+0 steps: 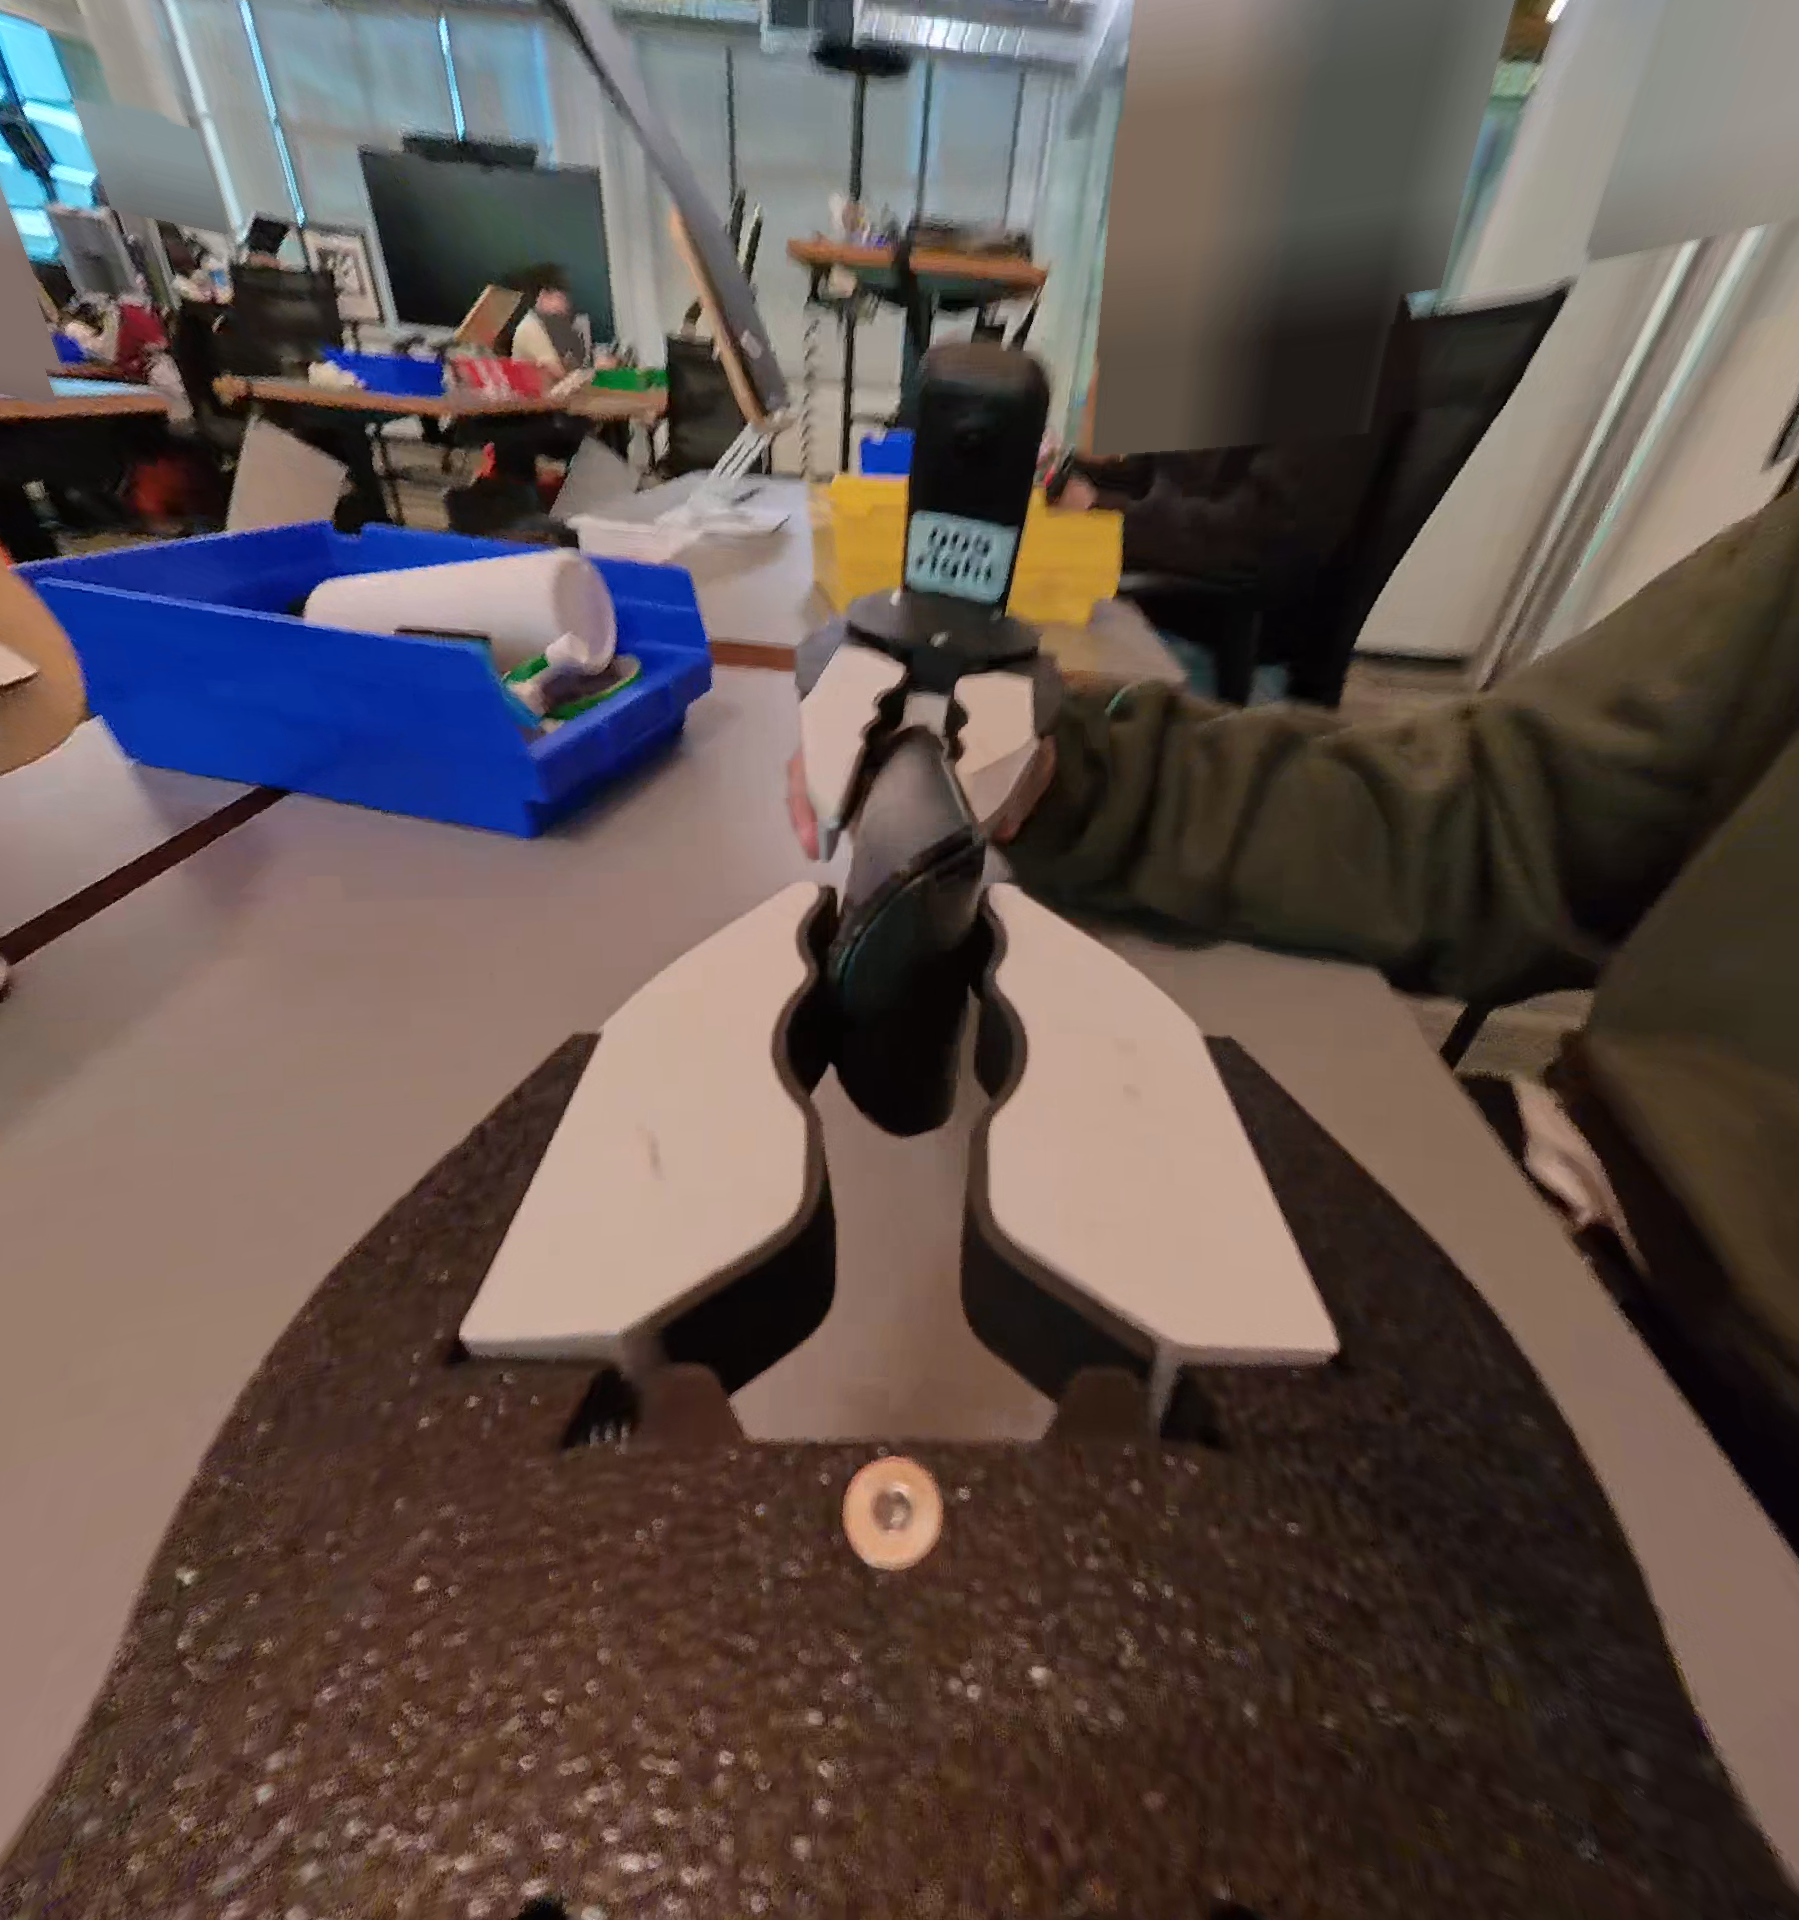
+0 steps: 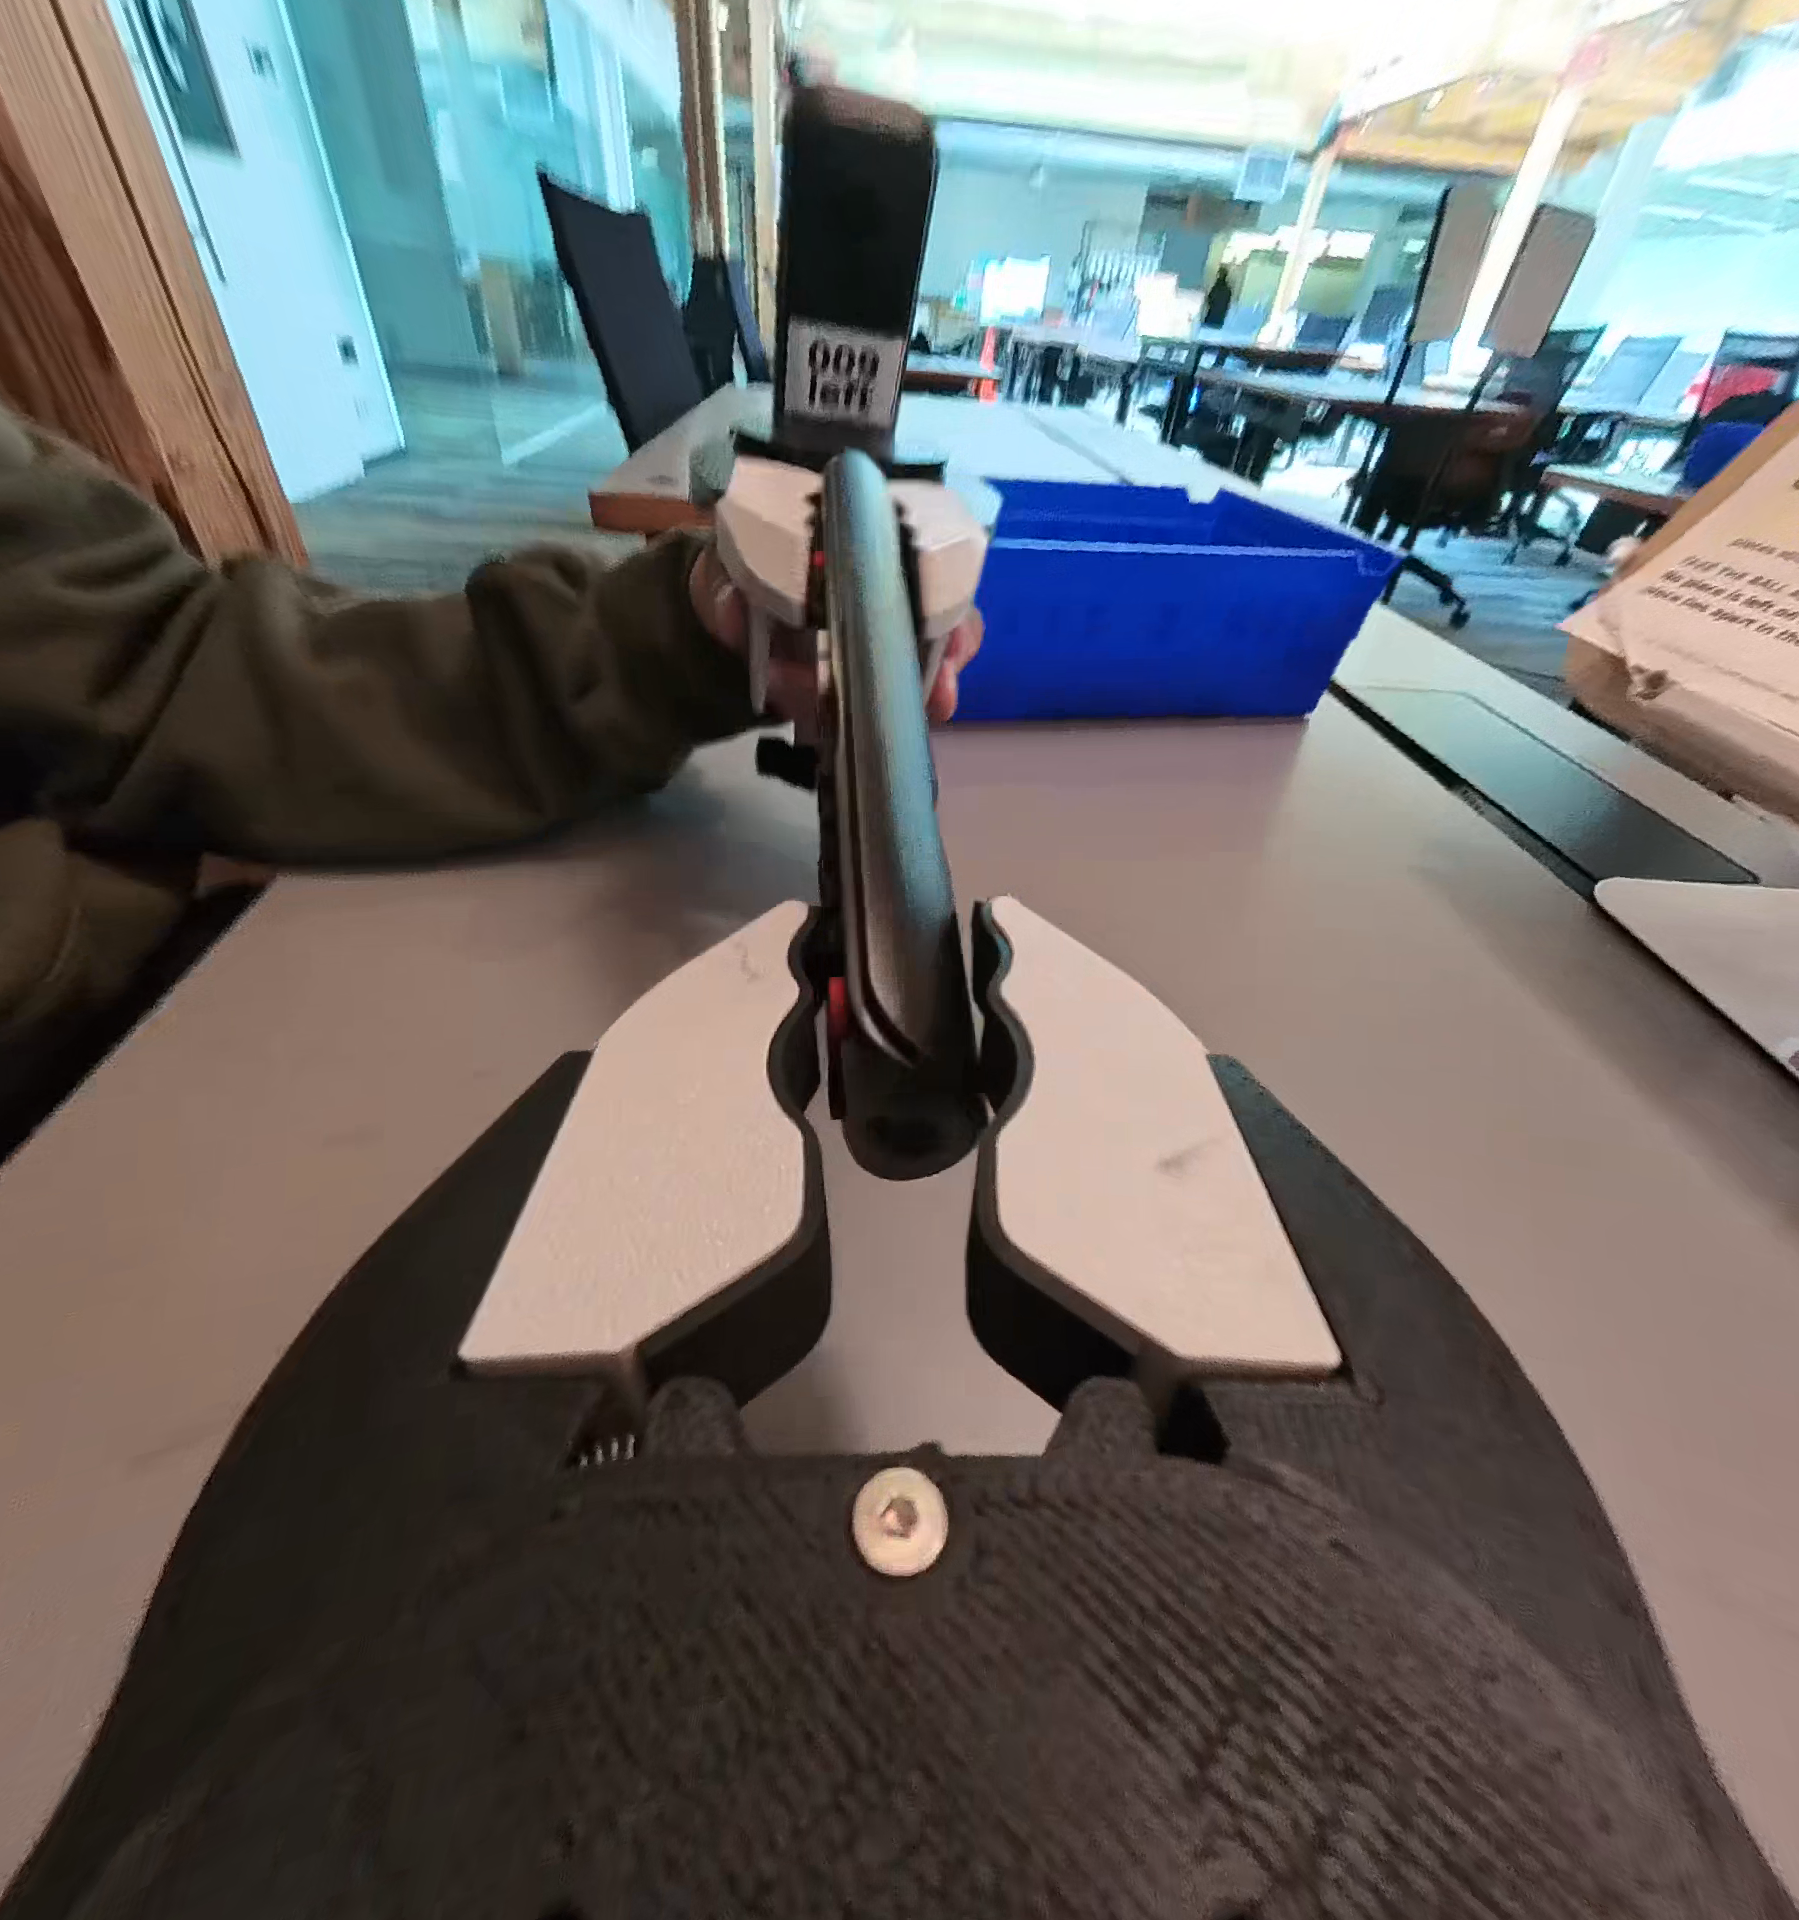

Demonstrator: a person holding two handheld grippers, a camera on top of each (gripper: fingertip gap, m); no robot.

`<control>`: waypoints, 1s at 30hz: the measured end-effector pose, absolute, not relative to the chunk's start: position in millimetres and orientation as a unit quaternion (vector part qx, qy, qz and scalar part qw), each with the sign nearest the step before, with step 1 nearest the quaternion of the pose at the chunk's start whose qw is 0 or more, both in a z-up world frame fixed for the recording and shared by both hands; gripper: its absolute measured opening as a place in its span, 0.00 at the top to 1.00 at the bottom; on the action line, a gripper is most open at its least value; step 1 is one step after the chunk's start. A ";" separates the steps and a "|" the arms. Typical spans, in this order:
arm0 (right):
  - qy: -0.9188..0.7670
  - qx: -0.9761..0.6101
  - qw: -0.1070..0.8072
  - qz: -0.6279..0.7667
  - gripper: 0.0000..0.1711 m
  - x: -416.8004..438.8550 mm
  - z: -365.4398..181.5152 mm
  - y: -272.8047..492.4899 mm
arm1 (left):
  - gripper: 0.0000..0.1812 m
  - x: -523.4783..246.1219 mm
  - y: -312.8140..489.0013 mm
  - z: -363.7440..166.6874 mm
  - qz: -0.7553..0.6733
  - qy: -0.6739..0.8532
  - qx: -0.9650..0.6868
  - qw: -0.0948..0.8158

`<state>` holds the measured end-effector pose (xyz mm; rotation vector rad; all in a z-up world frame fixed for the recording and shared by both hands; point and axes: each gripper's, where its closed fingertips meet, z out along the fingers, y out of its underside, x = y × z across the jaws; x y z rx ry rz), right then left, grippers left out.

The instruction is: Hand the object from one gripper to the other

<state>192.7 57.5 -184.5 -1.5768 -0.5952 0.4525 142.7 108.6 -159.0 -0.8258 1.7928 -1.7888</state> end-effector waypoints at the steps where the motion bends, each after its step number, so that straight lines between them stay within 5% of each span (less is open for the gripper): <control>1: -0.245 -0.682 0.657 0.211 0.84 194.7 -179.8 57.6 | 0.87 145.3 109.0 -156.6 -0.663 0.642 -0.308 0.231; 5: -0.154 -0.619 0.732 0.240 0.80 213.0 -151.2 59.2 | 0.88 156.3 115.4 -145.1 -0.708 0.579 -0.335 0.227; 10: -0.034 -0.585 0.766 0.266 0.61 240.7 -141.1 67.8 | 0.88 170.7 139.3 -125.3 -0.781 0.437 -0.380 0.233; 13: 0.006 -0.576 0.766 0.286 0.60 239.8 -144.9 76.9 | 0.88 173.0 146.5 -114.6 -0.819 0.357 -0.375 0.248; 22: 0.040 -0.516 0.782 0.348 0.84 204.6 -142.0 90.9 | 0.88 192.8 112.4 -130.5 -0.832 0.329 -0.369 0.251; 30: 0.008 -0.548 0.762 0.345 0.90 208.9 -139.2 87.8 | 0.87 194.6 102.1 -135.4 -0.823 0.372 -0.361 0.230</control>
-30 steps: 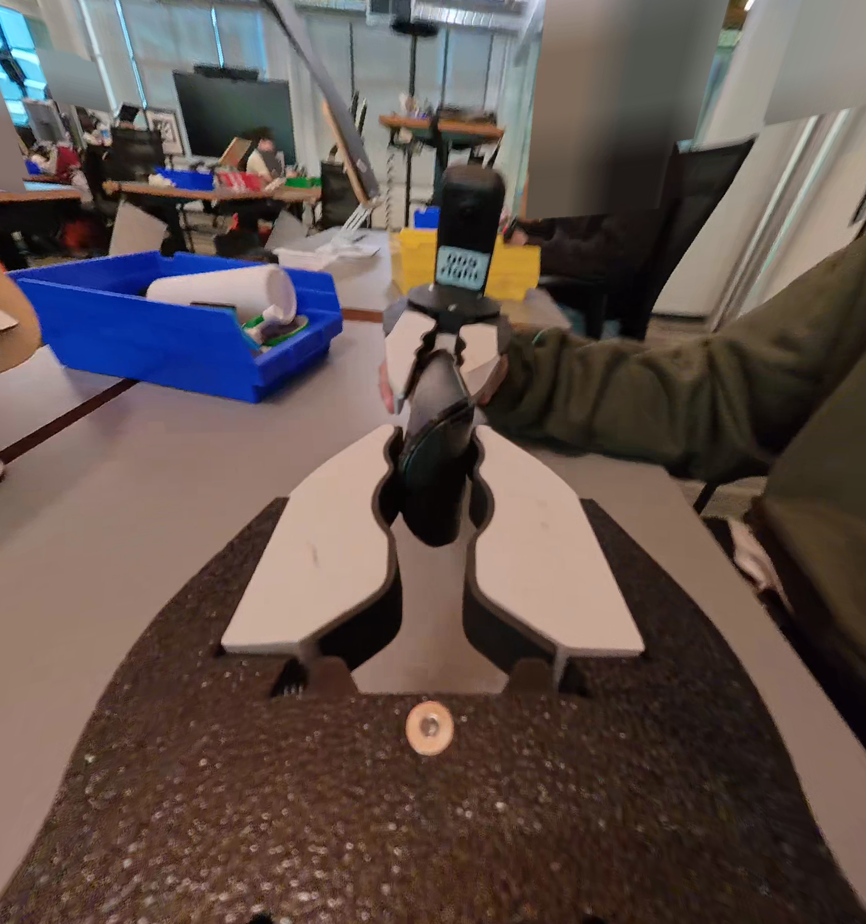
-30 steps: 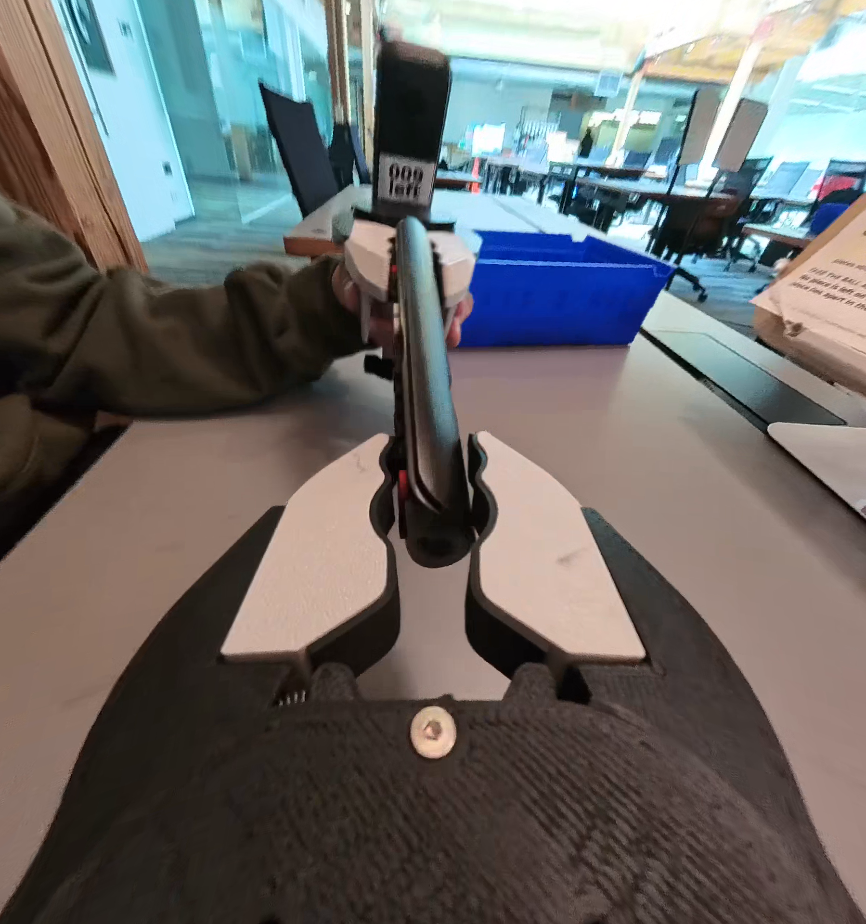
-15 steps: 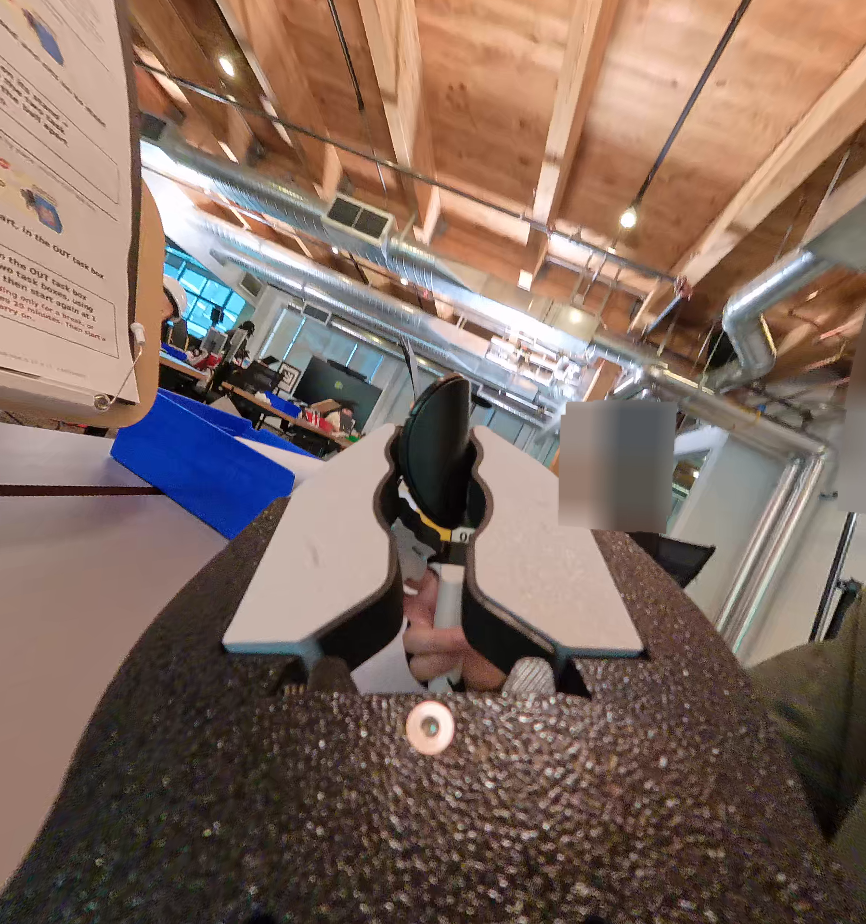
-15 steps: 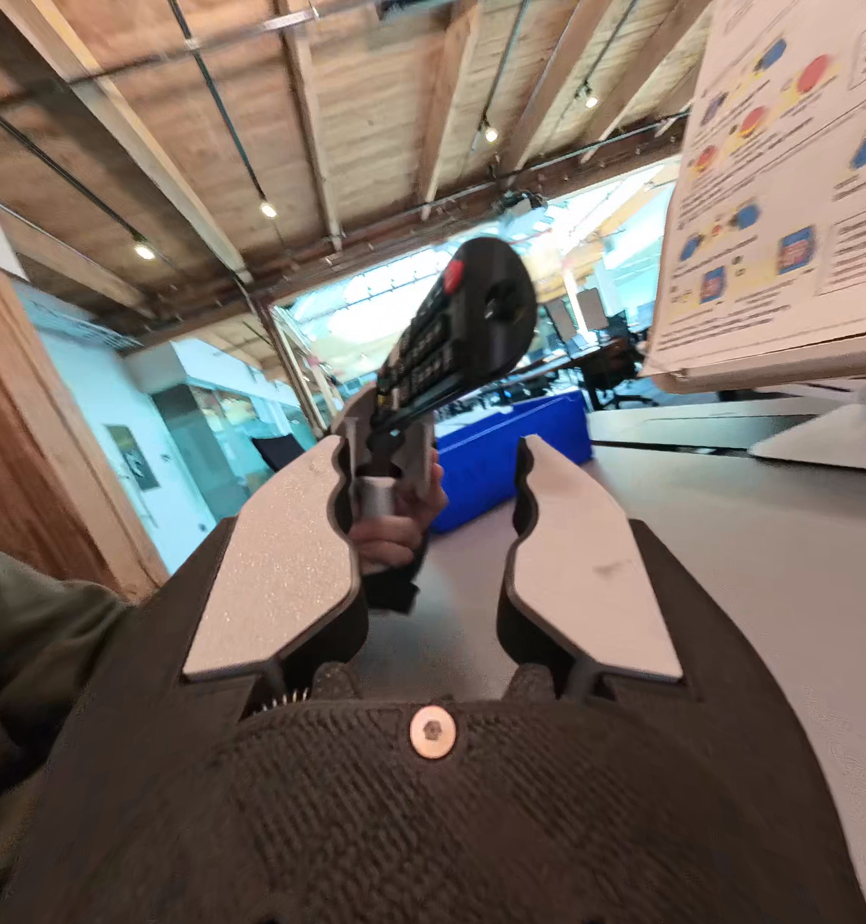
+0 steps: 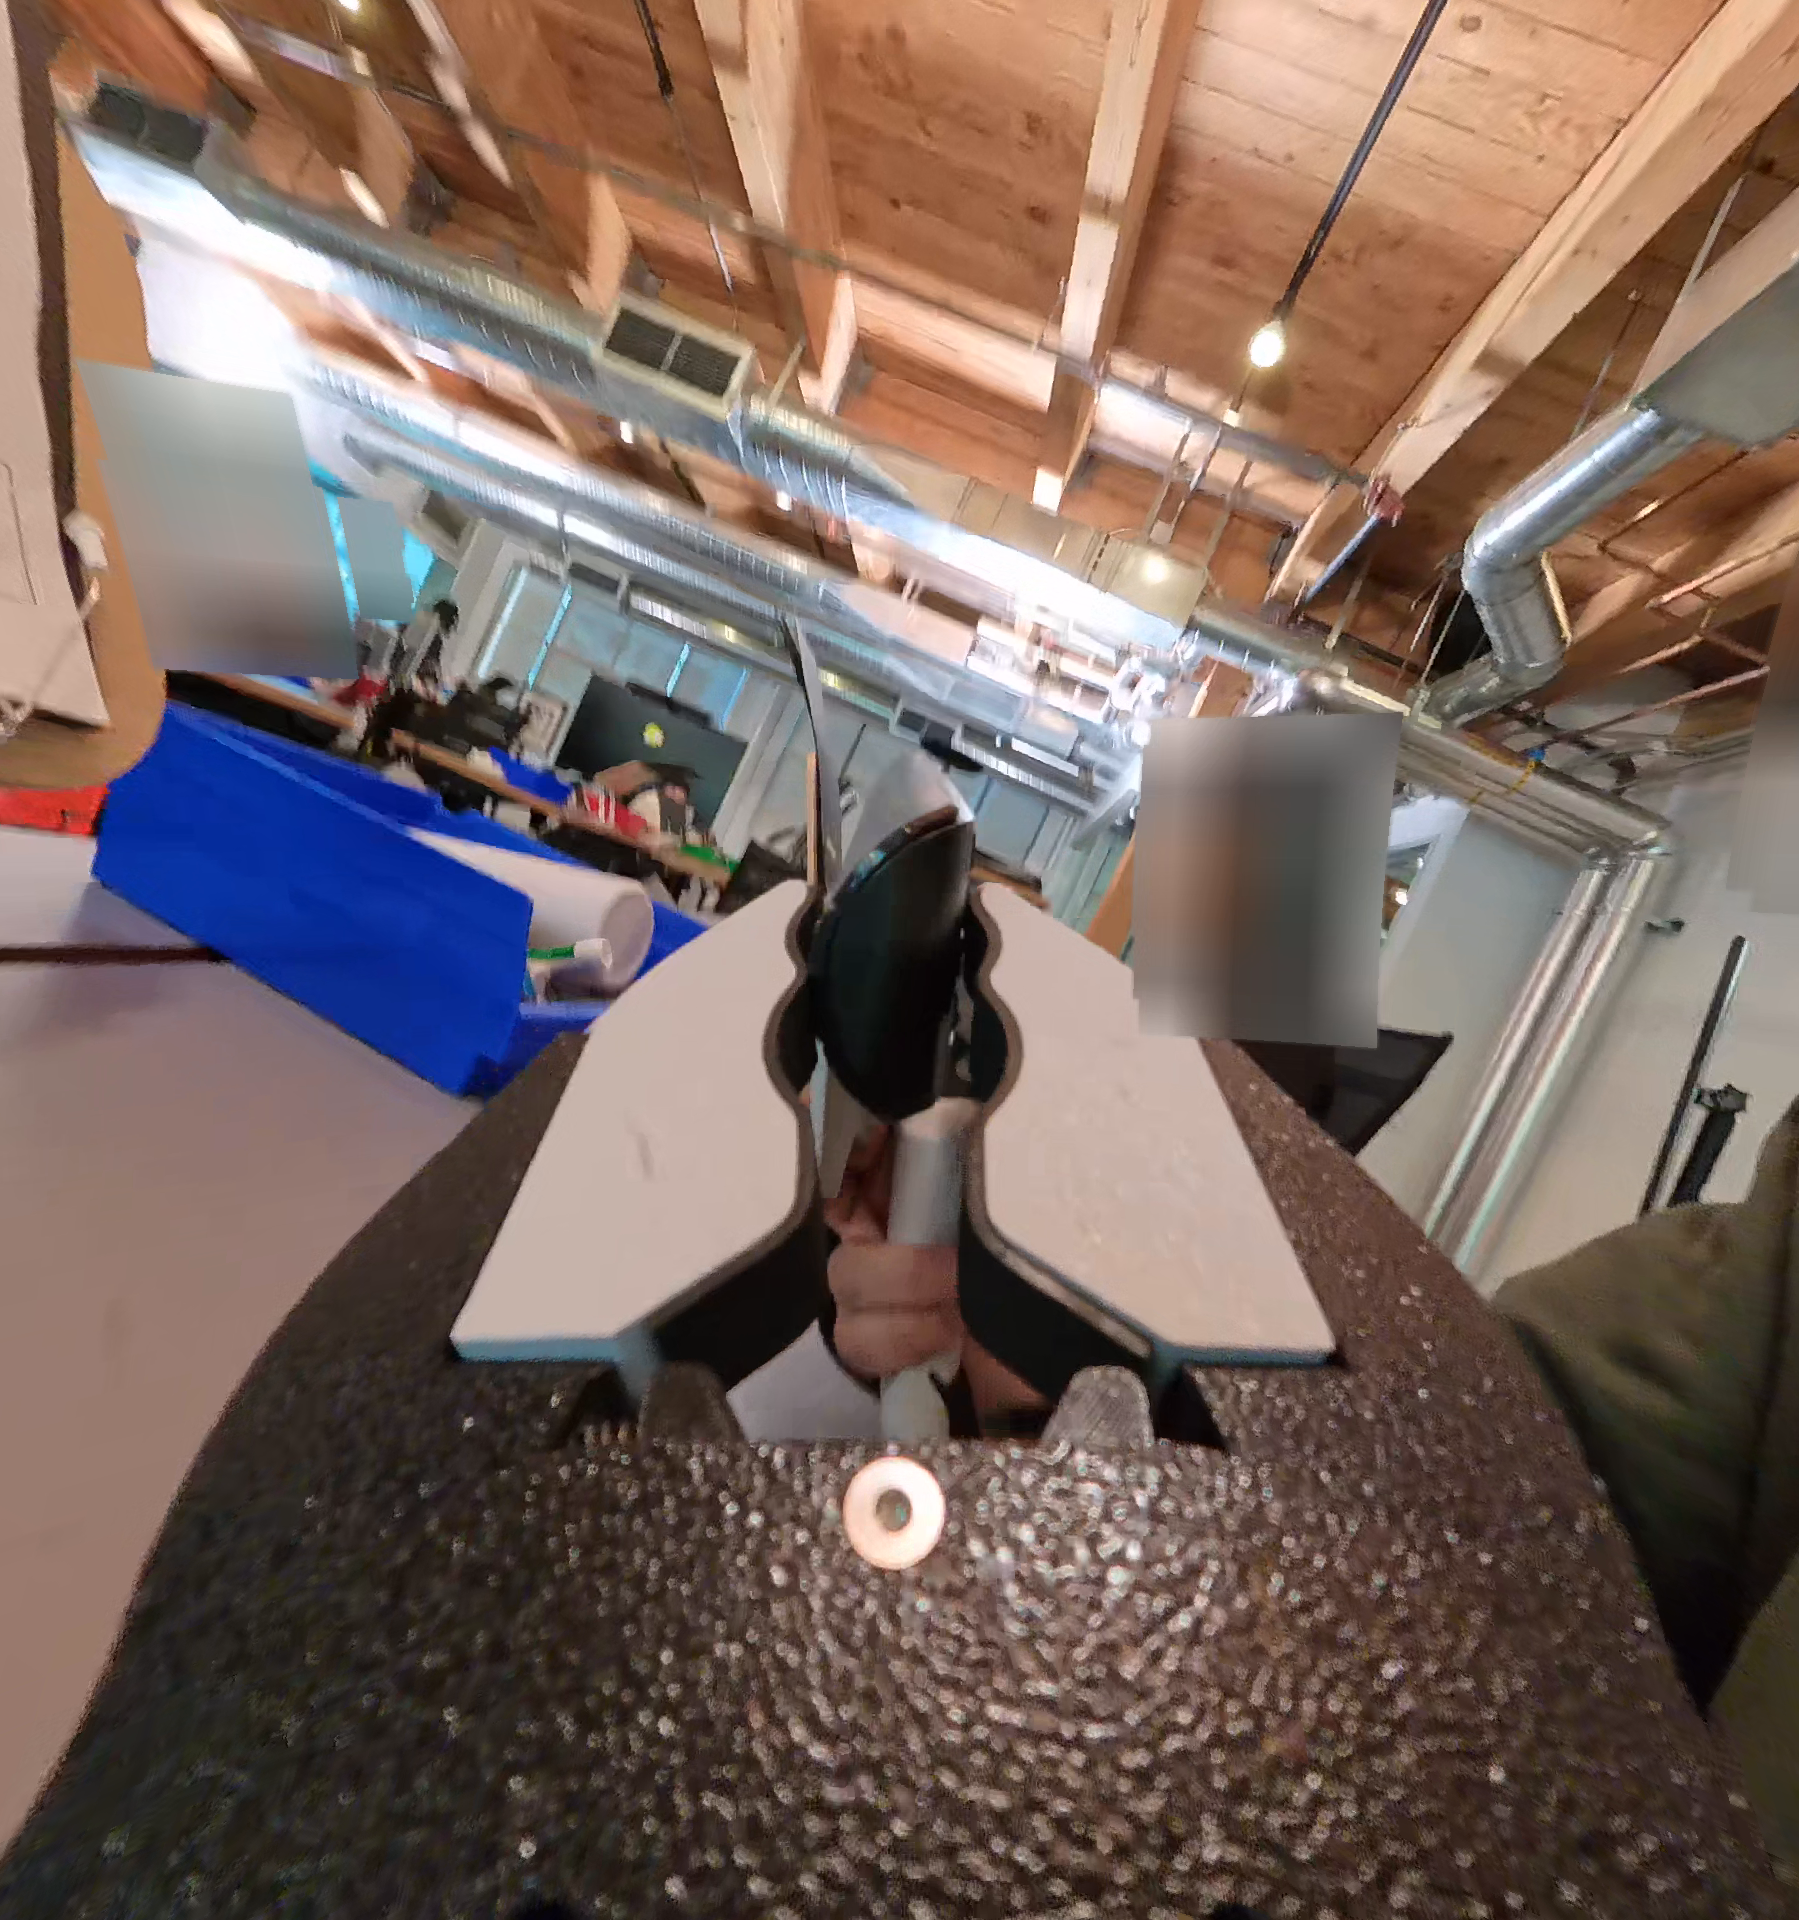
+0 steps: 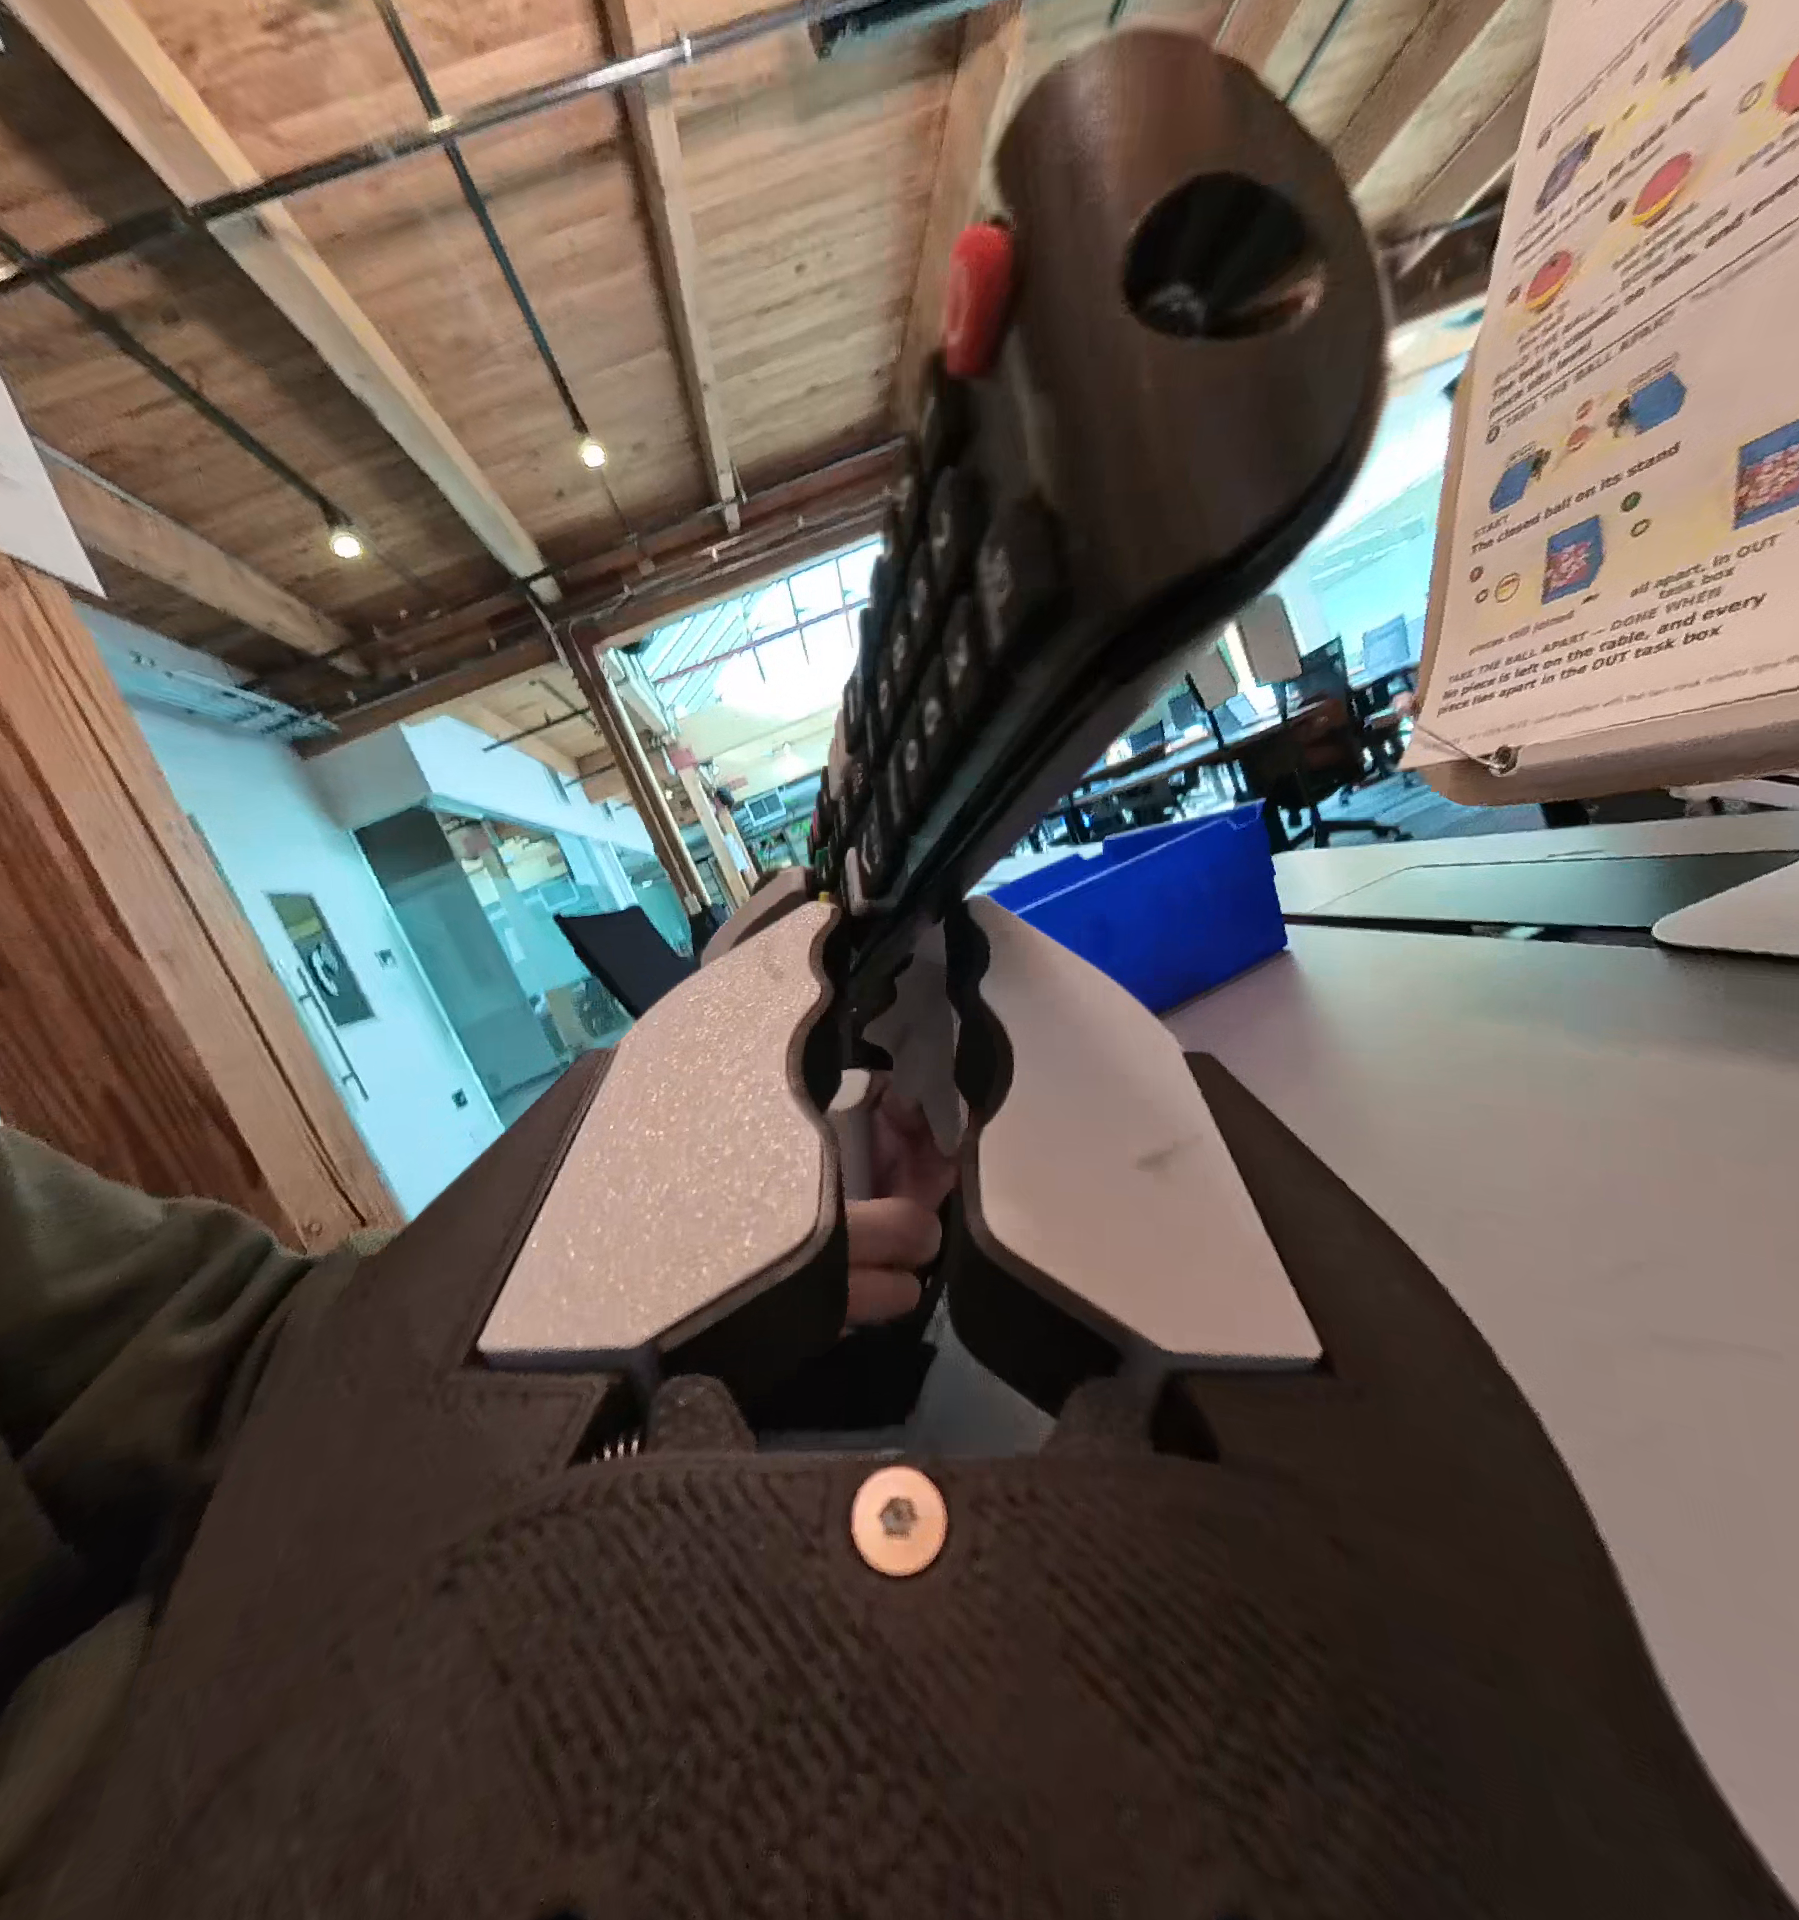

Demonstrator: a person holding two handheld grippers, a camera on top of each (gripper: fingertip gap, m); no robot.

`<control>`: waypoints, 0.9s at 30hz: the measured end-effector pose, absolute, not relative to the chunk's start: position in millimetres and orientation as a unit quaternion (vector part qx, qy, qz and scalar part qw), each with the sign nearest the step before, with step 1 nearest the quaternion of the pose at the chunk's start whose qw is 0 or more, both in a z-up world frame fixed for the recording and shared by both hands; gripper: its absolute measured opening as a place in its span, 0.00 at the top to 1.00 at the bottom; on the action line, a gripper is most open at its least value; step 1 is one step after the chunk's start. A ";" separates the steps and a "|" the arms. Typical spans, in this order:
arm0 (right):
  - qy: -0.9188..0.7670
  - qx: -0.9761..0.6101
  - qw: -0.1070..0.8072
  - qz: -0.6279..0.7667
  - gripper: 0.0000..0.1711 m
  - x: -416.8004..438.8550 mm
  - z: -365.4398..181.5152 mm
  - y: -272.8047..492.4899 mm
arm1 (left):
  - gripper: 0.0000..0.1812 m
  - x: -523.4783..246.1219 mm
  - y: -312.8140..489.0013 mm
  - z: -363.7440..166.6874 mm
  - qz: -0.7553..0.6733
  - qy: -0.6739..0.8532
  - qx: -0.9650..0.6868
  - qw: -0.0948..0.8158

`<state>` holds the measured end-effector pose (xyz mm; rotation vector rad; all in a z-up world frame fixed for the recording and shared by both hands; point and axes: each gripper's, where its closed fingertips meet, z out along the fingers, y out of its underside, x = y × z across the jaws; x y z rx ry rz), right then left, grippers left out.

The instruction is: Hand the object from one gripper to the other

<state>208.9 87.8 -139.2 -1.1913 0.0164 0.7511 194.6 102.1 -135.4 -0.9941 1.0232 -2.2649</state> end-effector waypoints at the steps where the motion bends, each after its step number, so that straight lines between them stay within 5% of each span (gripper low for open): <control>1: 0.000 -0.559 0.756 0.341 0.90 209.9 -139.9 87.3 | 0.85 196.0 102.4 -140.2 -0.810 0.395 -0.371 0.224; 6: -0.052 -0.672 0.687 0.272 0.90 219.3 -162.1 84.0 | 0.72 184.8 124.6 -151.1 -0.682 0.535 -0.382 0.320; 9: -0.086 -0.726 0.645 0.222 0.90 220.5 -177.2 81.5 | 0.74 177.1 126.7 -151.0 -0.626 0.585 -0.360 0.369; 13: -0.139 -0.757 0.601 0.215 0.90 200.7 -192.0 80.7 | 0.75 178.0 106.3 -171.5 -0.583 0.654 -0.349 0.332; 16: -0.139 -0.735 0.611 0.259 0.90 187.5 -183.5 81.1 | 0.84 177.1 92.3 -191.1 -0.549 0.702 -0.338 0.302; 27: -0.053 -0.661 0.694 0.280 0.82 204.2 -167.2 88.4 | 0.88 201.4 101.2 -162.5 -0.704 0.509 -0.430 0.247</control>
